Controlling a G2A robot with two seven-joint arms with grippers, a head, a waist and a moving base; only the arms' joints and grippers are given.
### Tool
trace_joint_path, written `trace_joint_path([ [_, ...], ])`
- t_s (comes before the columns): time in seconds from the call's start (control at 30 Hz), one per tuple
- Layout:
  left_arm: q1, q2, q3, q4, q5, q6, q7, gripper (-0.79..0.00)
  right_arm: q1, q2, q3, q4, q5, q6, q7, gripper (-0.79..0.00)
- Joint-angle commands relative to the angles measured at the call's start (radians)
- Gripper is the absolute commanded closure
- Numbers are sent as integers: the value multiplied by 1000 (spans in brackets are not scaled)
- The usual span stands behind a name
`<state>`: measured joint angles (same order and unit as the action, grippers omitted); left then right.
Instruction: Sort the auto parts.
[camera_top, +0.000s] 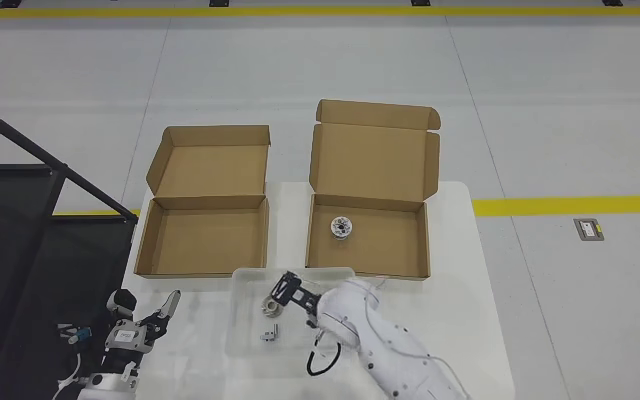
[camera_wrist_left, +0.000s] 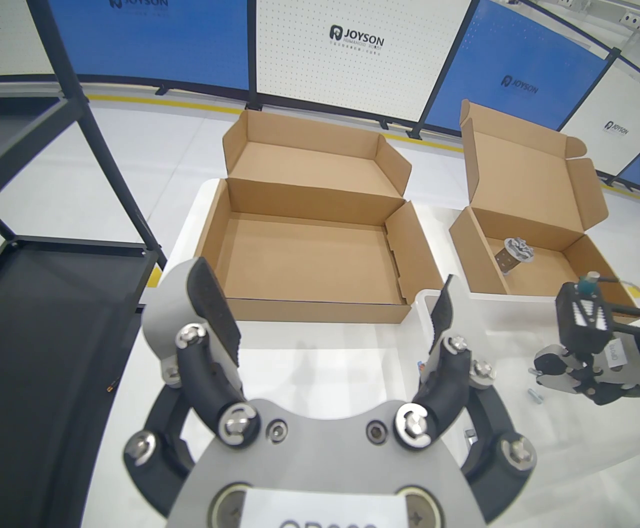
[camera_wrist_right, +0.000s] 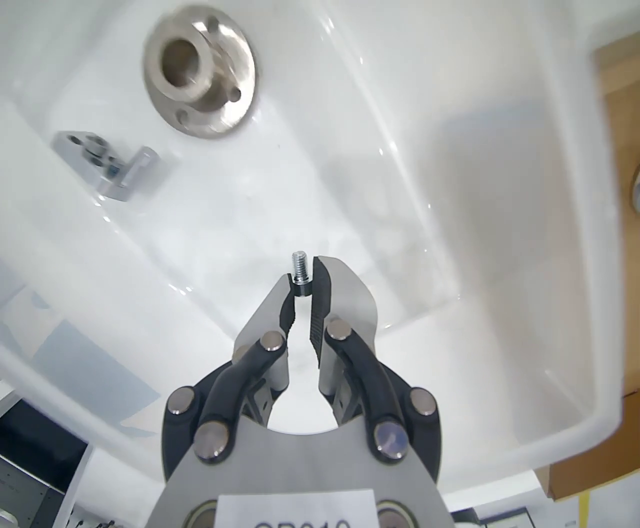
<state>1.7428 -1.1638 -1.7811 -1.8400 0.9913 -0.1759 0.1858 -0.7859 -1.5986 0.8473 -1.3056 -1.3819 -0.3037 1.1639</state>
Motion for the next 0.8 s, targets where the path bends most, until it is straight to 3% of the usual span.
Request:
trace_joint_path([
  [0.0, 0, 0, 0, 0, 0, 0, 0, -785, -33, 13, 34, -96, 20, -55, -19, 0],
  [0.13, 0, 0, 0, 0, 0, 0, 0, -785, -120, 43, 121, -309, 36, -133, -59, 0],
  [0.33, 0, 0, 0, 0, 0, 0, 0, -785, -176, 68, 251, -503, -27, -59, -124, 0],
  [0.43, 0, 0, 0, 0, 0, 0, 0, -785, -146, 73, 301, -486, -63, -13, -167, 0],
  [0.57, 0, 0, 0, 0, 0, 0, 0, -785, -69, 77, 372, -363, -70, 42, -201, 0],
  [0.67, 0, 0, 0, 0, 0, 0, 0, -785, -8, 79, 396, -234, -67, 37, -220, 0],
  [0.77, 0, 0, 0, 0, 0, 0, 0, -785, -8, 79, 396, -234, -67, 37, -220, 0],
])
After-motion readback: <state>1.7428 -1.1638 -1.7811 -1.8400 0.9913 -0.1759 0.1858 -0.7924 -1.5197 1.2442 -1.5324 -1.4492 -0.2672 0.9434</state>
